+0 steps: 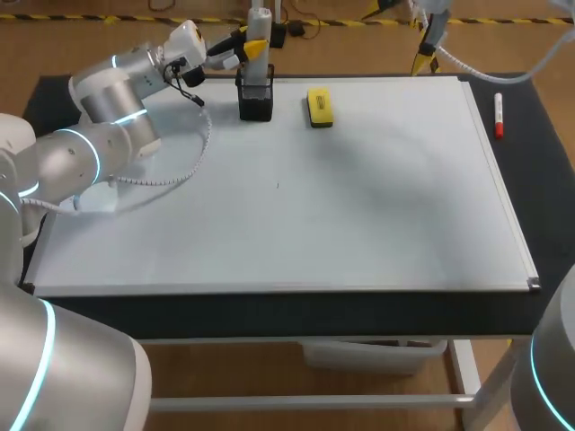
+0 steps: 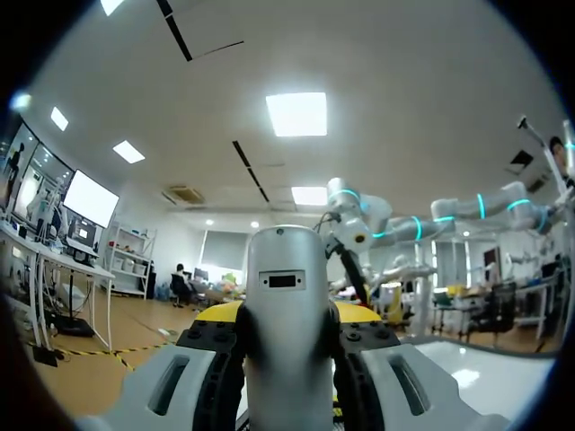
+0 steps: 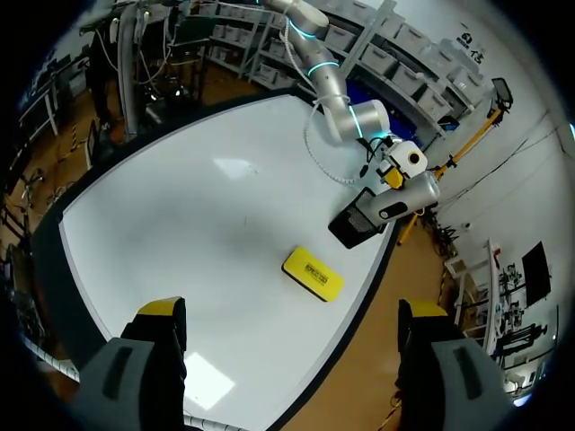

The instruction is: Pick up the inspection probe, press it on each red-marked spot on the whiteboard one by one, put down the probe, pick up the eraser, and wipe off all the red marks.

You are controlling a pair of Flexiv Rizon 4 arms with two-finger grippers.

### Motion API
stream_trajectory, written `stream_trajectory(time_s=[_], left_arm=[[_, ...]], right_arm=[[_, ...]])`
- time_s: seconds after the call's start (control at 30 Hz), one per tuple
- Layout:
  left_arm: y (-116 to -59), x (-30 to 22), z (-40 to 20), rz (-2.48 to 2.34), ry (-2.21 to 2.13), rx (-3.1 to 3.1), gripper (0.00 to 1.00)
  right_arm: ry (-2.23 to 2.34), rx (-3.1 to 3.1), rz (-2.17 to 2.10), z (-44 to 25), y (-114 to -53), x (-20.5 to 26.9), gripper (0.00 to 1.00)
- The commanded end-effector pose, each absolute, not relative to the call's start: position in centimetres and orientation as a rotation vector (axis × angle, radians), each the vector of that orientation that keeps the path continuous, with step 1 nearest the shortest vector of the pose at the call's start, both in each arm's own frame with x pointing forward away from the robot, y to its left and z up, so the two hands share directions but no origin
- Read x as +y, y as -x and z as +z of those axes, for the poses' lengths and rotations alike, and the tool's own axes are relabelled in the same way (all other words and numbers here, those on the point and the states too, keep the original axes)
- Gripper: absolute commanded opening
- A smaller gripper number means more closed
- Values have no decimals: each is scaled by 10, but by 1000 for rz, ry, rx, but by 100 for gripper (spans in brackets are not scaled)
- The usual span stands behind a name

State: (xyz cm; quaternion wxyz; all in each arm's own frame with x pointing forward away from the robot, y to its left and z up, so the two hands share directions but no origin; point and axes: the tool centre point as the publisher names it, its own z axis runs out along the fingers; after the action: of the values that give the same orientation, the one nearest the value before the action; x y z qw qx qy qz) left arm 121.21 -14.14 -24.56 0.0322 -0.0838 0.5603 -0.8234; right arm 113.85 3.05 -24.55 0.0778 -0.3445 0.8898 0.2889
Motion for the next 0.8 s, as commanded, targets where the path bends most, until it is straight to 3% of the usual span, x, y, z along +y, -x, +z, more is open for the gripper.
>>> stream_trajectory(time_s=[0.03,0.8], left_arm=[[-1220,-140,-253,-2859,-1054,1895,0],[-1221,-144,-273,-2906,-1177,1916,0]], right_arm=[[1036,2667,858,-244,-1138,30,100],[1036,2667,858,-244,-1138,30,100]])
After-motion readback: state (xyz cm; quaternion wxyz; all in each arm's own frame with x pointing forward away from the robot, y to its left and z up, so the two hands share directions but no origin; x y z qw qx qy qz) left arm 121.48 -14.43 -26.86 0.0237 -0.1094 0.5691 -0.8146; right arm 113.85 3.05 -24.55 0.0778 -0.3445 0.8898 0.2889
